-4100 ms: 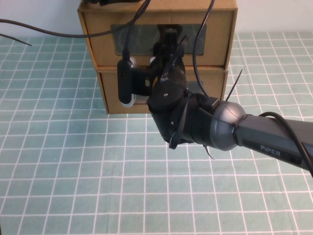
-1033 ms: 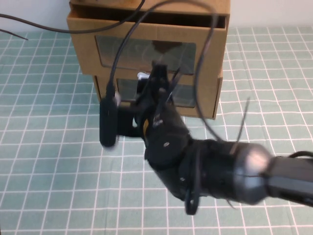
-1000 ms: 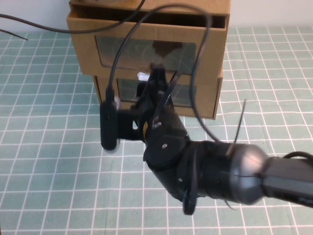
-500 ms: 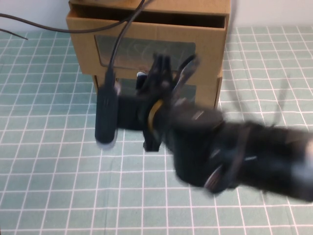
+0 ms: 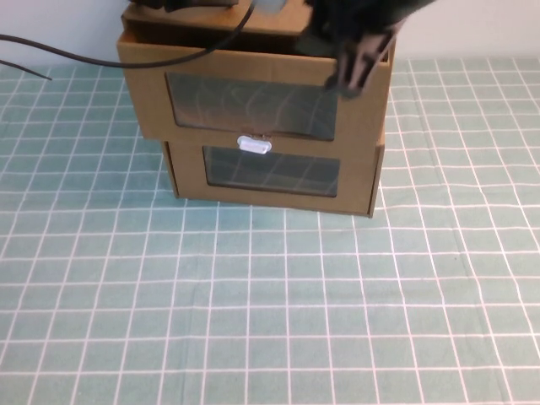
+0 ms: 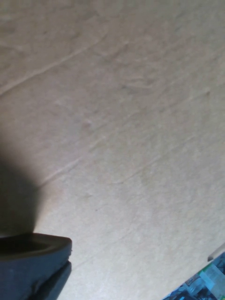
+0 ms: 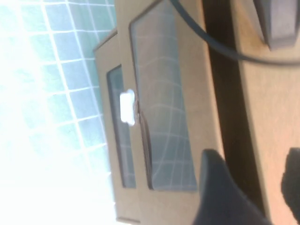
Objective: Open the shoe box
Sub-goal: 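Pull the top drawer of the cardboard box fully open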
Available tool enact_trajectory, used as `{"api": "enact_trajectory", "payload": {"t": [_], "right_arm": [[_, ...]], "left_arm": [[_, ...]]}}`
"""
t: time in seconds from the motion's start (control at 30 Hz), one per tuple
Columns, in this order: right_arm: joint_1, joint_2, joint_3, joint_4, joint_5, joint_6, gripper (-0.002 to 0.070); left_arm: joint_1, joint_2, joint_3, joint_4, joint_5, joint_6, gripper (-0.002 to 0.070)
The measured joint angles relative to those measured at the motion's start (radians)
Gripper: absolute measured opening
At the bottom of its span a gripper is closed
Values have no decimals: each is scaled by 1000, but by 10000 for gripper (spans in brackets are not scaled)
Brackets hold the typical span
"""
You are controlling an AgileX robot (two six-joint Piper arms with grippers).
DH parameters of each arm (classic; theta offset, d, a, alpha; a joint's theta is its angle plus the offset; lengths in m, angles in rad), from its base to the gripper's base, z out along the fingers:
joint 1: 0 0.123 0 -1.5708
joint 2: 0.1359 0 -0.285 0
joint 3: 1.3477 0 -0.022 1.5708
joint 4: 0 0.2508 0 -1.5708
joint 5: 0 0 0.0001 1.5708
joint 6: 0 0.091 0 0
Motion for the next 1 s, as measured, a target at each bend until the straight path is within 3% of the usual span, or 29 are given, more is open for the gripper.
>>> {"api": "enact_trajectory", "payload": {"t": [0.2,0.67,0.77,0.87,1.0], "right_arm": [[-128,75,-68,110,64,-47,271],[-121,227,-68,26,9,-52,293],[-121,240,-68,71,7,-74,232],[-122,240,-68,147,32,-153,98],[-125,242,-68,265,81,-216,40]], "left_arm": [[0,0,0,0,-5,-7,-6],[0,0,0,2,-5,-10,-6],[0,0,0,4,-5,-10,-6],[0,-2,0,18,-5,-12,-6],[0,-2,0,25,-12,-14,-6]]}}
